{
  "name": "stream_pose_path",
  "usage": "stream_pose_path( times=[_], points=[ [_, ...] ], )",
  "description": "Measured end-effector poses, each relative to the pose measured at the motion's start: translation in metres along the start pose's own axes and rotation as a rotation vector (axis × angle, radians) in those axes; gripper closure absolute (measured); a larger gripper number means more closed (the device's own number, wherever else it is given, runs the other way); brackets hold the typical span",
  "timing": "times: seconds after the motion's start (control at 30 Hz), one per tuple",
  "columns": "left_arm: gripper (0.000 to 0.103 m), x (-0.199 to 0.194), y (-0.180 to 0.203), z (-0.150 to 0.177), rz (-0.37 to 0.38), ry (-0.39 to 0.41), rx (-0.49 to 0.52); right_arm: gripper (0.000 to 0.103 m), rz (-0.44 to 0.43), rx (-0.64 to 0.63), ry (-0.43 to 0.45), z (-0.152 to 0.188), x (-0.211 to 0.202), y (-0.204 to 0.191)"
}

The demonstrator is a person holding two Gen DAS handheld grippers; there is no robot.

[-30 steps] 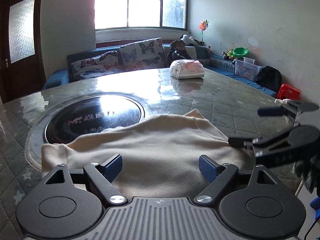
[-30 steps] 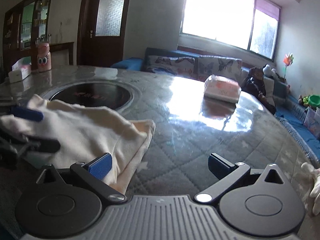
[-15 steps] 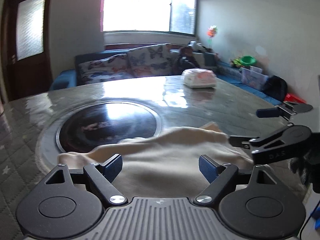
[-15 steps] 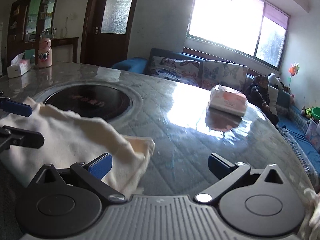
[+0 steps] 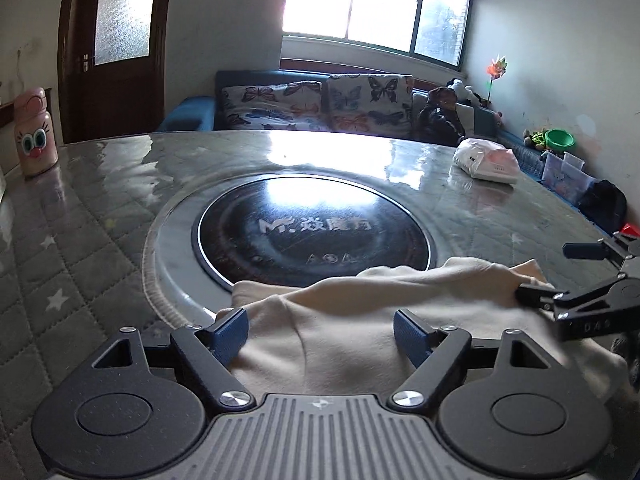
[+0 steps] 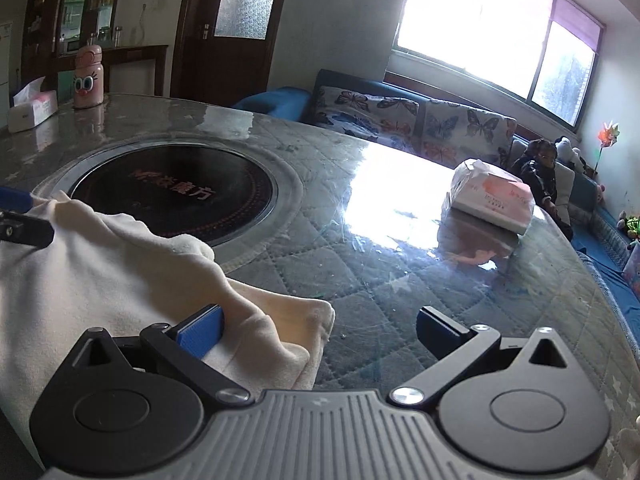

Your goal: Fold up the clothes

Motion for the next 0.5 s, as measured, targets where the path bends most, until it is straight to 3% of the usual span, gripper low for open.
stream_pose_path(
  times=[0.23,0.5],
  points=[
    [0.022,-0.007,0.006,-0.007,-0.006,0.024,0.013,0.0,0.0,-0.009,0.046,-0.014,-0.012,-0.001],
    [0.023,0.007,0.0,-0.016,-0.113,0.0,0.04,0.0,-0.02,-0.078,0.059,-0.032,0.004,-0.025]
  ],
)
Point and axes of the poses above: each gripper's, at about its wrist camera, not at the fingertips, and x roughly the way its jaws point, y to its right, z to its underside, the point moved 3 cm from there along x, roughly the way its jaws point, and after that the axes turned 9 degrees about z, right-handed, at the moved point
